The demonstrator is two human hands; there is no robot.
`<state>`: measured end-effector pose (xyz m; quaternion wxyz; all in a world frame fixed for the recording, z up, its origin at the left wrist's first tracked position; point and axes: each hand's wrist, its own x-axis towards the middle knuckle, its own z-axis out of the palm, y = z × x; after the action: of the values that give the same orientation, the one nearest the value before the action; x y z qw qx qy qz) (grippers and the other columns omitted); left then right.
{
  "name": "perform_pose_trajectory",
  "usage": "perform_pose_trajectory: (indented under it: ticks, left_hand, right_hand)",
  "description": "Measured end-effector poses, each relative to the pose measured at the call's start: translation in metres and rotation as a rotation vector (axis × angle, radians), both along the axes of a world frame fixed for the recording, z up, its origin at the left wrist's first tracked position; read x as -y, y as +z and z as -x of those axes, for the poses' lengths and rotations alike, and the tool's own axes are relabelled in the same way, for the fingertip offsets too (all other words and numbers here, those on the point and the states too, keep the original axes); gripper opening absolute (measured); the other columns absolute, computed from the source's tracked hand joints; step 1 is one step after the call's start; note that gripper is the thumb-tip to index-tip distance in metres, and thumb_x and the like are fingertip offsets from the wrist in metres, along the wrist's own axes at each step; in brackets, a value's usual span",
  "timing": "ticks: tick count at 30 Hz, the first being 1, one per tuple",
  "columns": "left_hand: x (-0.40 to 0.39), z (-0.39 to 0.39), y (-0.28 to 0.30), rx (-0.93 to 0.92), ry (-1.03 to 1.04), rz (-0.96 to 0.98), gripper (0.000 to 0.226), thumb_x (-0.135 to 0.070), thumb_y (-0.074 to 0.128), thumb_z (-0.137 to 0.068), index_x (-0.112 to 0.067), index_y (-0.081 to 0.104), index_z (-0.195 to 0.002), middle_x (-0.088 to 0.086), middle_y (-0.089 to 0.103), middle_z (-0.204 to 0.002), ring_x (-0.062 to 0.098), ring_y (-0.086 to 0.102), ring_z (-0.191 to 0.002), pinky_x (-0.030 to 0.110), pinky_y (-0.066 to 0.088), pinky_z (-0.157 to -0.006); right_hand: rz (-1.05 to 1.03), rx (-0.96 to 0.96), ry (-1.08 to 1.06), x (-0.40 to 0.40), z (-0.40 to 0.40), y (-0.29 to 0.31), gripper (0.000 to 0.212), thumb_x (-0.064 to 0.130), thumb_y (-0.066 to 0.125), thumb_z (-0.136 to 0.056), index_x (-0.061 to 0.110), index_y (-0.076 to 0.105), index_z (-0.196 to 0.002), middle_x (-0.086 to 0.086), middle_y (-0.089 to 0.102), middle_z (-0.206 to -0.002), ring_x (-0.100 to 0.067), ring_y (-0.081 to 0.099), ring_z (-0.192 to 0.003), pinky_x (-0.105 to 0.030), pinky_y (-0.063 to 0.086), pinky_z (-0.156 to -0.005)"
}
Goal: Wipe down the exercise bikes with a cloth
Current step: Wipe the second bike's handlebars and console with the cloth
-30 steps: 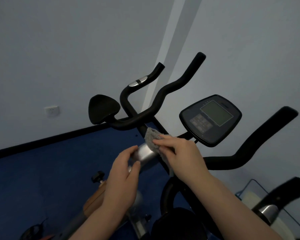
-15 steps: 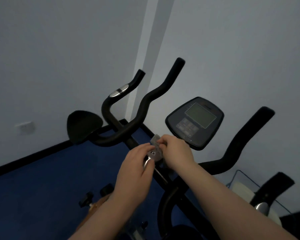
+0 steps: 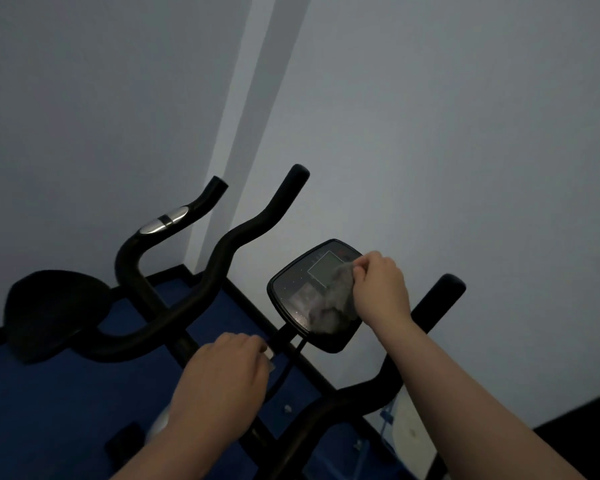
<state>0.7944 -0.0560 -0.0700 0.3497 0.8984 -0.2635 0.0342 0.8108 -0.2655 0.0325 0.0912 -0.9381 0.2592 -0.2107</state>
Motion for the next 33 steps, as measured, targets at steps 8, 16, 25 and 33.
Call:
perform_pose_trajectory:
  ticks: [8, 16, 25, 33]
  left_hand:
    - [0.000, -0.002, -0.003, 0.020, 0.014, 0.013, 0.023, -0.035, 0.031, -0.097, -0.039, 0.052, -0.107, -0.021, 0.056, -0.104, -0.001, 0.048, -0.099, 0.017, 0.035, -0.082]
    - [0.001, -0.001, -0.003, 0.023, 0.010, -0.006, 0.023, -0.035, 0.032, -0.096, -0.039, 0.053, -0.102, -0.022, 0.056, -0.100, -0.001, 0.048, -0.096, 0.018, 0.035, -0.079]
    - [0.001, -0.001, 0.001, 0.020, 0.026, -0.012, 0.021, -0.038, 0.032, -0.095, -0.041, 0.053, -0.099, -0.022, 0.055, -0.094, 0.000, 0.048, -0.093, 0.019, 0.030, -0.073]
    - [0.001, -0.002, -0.002, 0.006, 0.036, 0.010, 0.023, -0.036, 0.029, -0.096, -0.037, 0.052, -0.100, -0.021, 0.056, -0.097, 0.001, 0.048, -0.096, 0.019, 0.036, -0.080]
  right_hand:
    - [0.266, 0.358, 0.014, 0.013, -0.033, -0.001, 0.011, 0.011, 0.048, -0.095, 0.005, 0.055, -0.101, -0.014, 0.049, -0.106, -0.030, 0.050, -0.090, -0.031, 0.033, -0.065]
    - [0.341, -0.131, 0.416, 0.011, -0.025, -0.037, 0.012, 0.016, 0.053, -0.090, 0.011, 0.063, -0.095, -0.006, 0.057, -0.103, -0.024, 0.049, -0.098, -0.034, 0.042, -0.081]
    - [0.235, -0.454, 0.729, -0.006, -0.022, -0.040, 0.029, 0.017, 0.064, -0.074, 0.027, 0.059, -0.100, 0.007, 0.052, -0.094, -0.017, 0.048, -0.096, -0.032, 0.044, -0.078]
    - [-0.515, -0.020, 0.060, 0.024, -0.032, -0.023, 0.036, 0.010, 0.073, -0.070, 0.024, 0.056, -0.098, -0.003, 0.062, -0.100, -0.022, 0.059, -0.091, -0.033, 0.050, -0.078]
